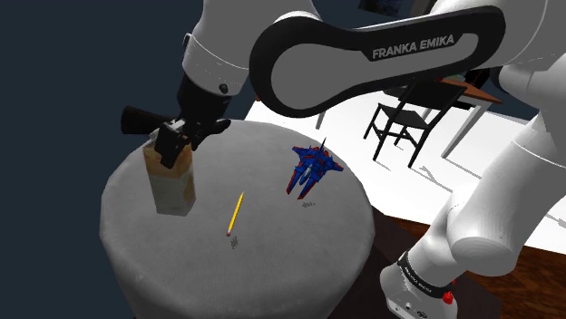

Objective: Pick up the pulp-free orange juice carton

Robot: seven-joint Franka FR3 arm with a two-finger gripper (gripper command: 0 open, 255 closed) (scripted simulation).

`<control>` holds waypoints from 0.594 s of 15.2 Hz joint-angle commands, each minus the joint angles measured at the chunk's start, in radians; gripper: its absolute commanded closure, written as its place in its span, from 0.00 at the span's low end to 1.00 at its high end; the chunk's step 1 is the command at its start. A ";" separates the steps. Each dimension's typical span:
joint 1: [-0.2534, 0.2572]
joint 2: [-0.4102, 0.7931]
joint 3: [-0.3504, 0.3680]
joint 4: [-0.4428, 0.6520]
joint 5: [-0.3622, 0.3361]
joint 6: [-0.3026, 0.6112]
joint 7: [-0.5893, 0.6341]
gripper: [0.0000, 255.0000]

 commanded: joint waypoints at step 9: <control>-0.001 -0.015 0.000 0.117 0.012 -0.129 -0.008 1.00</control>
